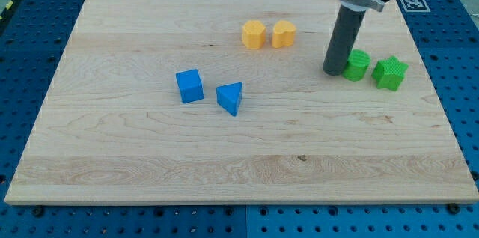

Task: Push the yellow heart towards bottom center

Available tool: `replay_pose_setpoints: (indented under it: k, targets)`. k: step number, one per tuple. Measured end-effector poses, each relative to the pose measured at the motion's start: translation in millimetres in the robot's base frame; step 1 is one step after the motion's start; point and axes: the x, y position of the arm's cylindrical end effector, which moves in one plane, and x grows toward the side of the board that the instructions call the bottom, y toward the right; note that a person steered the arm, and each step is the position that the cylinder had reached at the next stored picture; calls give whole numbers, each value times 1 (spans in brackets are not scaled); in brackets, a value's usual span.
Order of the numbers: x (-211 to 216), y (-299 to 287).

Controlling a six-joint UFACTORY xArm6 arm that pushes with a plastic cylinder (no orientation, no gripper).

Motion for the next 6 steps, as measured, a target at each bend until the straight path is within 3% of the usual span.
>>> replay_pose_setpoints:
  k: [2,4,6]
  targets:
    - [0,5]
    - [-1,-53]
    - [-1,-47]
